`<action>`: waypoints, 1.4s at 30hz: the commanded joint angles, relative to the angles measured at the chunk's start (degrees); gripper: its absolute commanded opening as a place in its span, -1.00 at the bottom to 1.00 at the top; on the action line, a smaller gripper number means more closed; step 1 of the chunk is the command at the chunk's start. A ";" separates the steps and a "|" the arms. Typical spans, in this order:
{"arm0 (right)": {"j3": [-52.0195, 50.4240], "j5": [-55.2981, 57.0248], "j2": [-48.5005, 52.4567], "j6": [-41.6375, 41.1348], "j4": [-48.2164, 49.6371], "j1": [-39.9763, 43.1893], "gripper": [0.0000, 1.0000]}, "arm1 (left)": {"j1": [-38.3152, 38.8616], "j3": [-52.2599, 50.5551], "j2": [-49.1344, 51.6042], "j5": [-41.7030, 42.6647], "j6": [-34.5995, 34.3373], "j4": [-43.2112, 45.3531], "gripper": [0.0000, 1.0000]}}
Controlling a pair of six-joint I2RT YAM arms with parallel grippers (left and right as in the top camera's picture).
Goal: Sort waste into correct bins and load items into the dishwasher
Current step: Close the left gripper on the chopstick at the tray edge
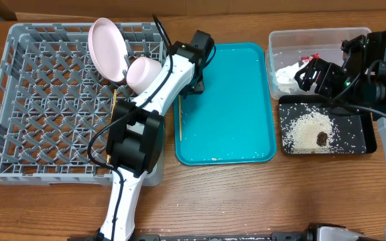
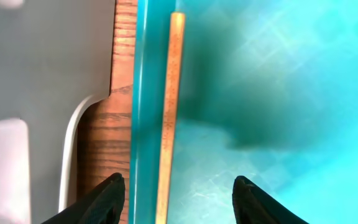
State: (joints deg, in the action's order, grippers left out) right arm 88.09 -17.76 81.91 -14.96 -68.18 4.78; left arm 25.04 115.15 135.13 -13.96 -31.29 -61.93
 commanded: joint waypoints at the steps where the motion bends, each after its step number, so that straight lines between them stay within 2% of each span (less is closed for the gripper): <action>1: 0.02 0.17 -0.35 0.20 0.37 -0.20 1.00 | 0.50 1.40 -0.15 0.28 1.68 -0.52 0.17; 13: 0.02 0.17 -0.35 0.20 0.35 -0.20 1.00 | 0.50 1.18 1.05 1.84 2.16 0.44 0.25; 29: 0.02 0.17 -0.35 0.22 0.35 -0.20 1.00 | 0.50 1.16 4.11 3.15 1.49 0.87 0.25; 41: 0.02 0.17 -0.35 0.20 0.35 -0.20 1.00 | 0.50 -2.73 4.39 9.22 0.81 4.52 0.04; 42: 0.02 0.15 -0.35 0.22 0.35 -0.20 1.00 | 0.50 -3.34 4.39 9.84 0.83 4.94 -0.02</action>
State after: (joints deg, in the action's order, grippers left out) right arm 88.12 -17.78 81.91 -14.96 -68.16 4.78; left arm 25.41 114.65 137.82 -7.25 -30.04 -57.65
